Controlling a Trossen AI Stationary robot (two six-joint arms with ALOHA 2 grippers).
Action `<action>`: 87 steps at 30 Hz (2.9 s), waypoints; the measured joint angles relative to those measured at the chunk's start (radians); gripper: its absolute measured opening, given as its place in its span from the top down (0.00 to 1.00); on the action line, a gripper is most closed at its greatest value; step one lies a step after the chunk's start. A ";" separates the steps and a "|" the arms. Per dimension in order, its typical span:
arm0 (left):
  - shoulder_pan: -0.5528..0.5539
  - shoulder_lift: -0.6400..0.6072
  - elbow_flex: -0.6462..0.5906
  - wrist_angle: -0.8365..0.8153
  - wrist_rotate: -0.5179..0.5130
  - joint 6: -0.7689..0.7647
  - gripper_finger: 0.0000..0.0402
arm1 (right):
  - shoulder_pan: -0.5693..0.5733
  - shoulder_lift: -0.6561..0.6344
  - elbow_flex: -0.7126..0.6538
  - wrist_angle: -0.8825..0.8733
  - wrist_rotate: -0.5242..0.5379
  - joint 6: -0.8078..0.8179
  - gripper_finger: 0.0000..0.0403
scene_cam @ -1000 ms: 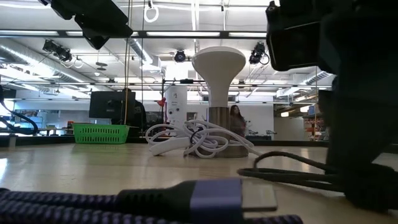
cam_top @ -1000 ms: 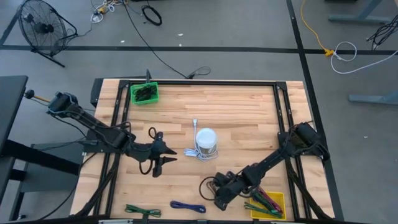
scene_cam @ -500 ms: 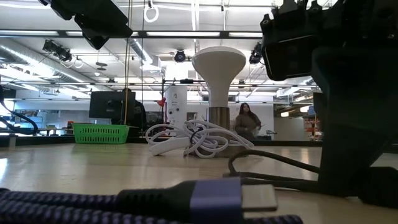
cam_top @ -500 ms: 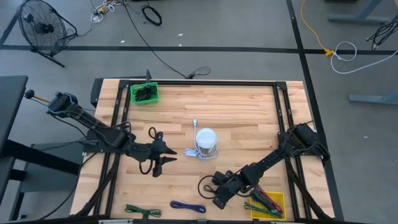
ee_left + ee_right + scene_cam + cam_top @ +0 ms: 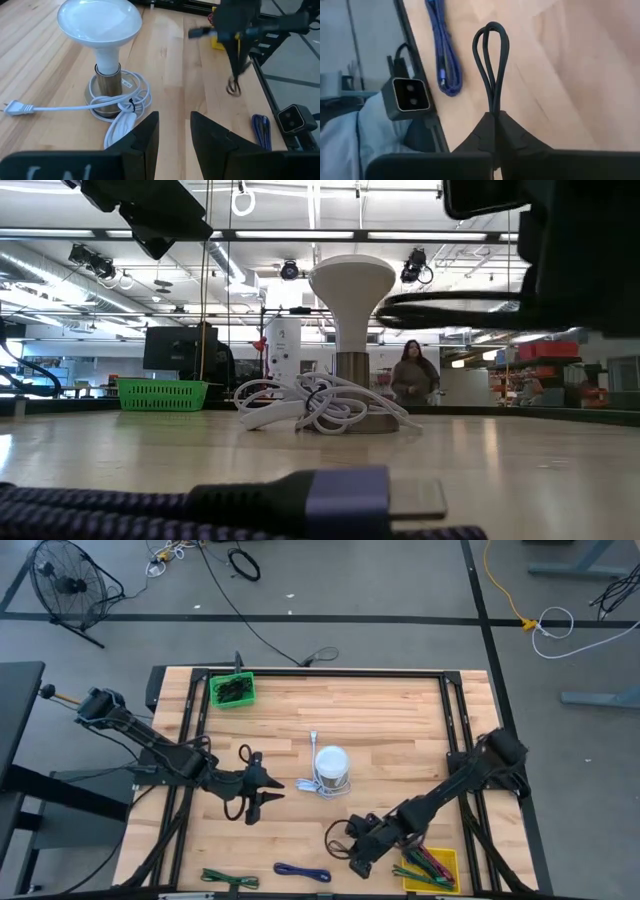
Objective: Pick & Place USB Port
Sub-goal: Put the plain black charger cable into the green basket
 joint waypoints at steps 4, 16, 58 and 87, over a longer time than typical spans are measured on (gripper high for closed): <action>0.000 0.000 0.000 -0.001 0.000 0.000 0.71 | 0.013 -0.084 -0.003 -0.073 -0.018 0.017 1.00; 0.000 0.000 0.000 -0.003 0.000 -0.007 0.71 | 0.090 -0.318 -0.001 -0.222 -0.071 0.190 1.00; 0.002 0.000 0.000 0.822 0.054 0.358 0.72 | -0.136 -0.431 0.000 0.541 0.310 -0.837 1.00; 0.086 0.127 0.000 1.026 0.133 0.361 0.55 | -0.192 -0.324 0.000 0.627 0.264 -0.828 1.00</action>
